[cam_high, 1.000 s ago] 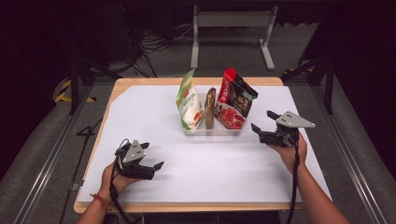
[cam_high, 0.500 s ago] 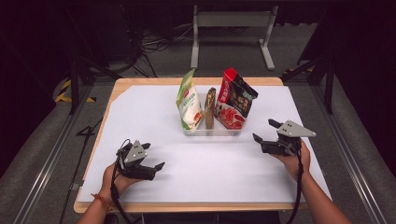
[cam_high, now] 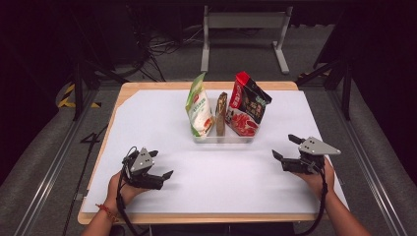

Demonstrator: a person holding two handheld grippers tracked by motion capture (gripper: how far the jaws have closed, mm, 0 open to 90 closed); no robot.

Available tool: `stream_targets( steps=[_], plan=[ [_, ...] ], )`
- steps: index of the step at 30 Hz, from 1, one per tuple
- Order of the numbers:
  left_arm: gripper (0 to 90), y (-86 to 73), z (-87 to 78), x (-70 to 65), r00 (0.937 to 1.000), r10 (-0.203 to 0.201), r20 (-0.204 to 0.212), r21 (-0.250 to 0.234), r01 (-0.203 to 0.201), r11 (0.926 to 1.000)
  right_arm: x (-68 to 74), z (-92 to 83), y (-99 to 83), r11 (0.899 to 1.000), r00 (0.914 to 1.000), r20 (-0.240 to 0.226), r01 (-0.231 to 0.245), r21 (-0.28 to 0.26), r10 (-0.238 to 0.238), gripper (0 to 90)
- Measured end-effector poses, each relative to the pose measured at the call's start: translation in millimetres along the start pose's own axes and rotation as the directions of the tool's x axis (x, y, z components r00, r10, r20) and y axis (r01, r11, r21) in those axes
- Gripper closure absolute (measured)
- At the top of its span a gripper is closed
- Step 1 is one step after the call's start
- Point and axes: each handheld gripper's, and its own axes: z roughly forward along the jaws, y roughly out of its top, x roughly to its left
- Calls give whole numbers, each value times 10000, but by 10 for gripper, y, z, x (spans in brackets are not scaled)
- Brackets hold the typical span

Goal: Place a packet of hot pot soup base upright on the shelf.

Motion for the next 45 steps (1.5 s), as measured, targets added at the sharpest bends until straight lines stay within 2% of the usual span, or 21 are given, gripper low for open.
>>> stream_targets(
  steps=[21,30,33,36,45],
  plan=[
    [130,-9,-32,20,9999,-78,-91,-57,77,10000,-12,-309,-314,9990,10000,-34,72,449,-71,183],
    [130,6,-40,22,9999,-135,-93,-158,134,9998,-4,-494,-463,9981,9999,89,-95,611,90,181],
    [130,15,-34,14,9999,-41,-109,-126,39,9999,6,-550,-524,9968,9994,56,-350,723,347,175],
    [130,16,-23,10,9999,-67,-104,-48,66,10000,36,-595,-543,9973,9998,118,-145,714,137,175],
    [129,27,-29,-12,9999,127,-73,-159,-128,9998,83,-645,-545,9981,9998,213,-62,611,49,173]
  ],
)
